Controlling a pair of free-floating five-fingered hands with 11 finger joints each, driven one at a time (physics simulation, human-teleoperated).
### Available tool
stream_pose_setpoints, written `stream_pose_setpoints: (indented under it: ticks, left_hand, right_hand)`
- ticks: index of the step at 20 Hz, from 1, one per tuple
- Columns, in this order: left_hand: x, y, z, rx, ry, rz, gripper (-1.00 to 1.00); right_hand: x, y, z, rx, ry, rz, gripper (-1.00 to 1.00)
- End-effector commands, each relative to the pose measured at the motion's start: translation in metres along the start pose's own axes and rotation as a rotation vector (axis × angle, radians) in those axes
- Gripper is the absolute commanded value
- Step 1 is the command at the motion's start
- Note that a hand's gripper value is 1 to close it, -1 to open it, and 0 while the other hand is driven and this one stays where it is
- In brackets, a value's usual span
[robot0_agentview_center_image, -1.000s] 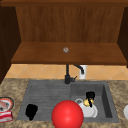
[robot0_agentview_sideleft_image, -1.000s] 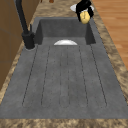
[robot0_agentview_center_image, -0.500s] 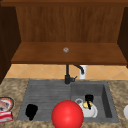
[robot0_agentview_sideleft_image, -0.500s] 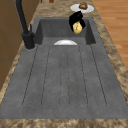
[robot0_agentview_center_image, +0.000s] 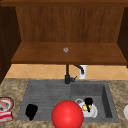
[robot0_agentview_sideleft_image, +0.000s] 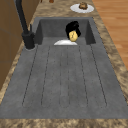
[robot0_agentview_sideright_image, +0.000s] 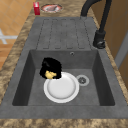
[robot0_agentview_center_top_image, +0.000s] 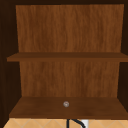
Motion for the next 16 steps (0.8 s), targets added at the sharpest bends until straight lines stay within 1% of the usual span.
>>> stream_pose_setpoints:
  ticks: [1, 8, 11, 13, 15, 16]
  left_hand:
    - [0.0, 0.0, 0.0, 0.0, 0.0, 0.0, 0.0]
    - [0.0, 0.0, 0.0, 0.0, 0.0, 0.0, 0.0]
    - [0.0, 0.0, 0.0, 0.0, 0.0, 0.0, 0.0]
    - [0.0, 0.0, 0.0, 0.0, 0.0, 0.0, 0.0]
    - [0.0, 0.0, 0.0, 0.0, 0.0, 0.0, 0.0]
    - [0.0, 0.0, 0.0, 0.0, 0.0, 0.0, 0.0]
  right_hand:
    - [-0.001, 0.022, -0.011, -0.058, 0.025, -0.056, 1.0]
    - [-0.001, 0.066, -0.032, -0.112, 0.017, -0.048, 1.0]
    - [0.002, 0.083, -0.051, -0.103, 0.014, -0.036, 1.0]
    - [0.002, 0.089, -0.058, -0.089, 0.009, -0.022, 1.0]
    - [0.003, 0.098, -0.066, -0.083, 0.006, -0.016, 1.0]
    - [0.002, 0.099, -0.069, -0.069, -0.004, -0.019, 1.0]
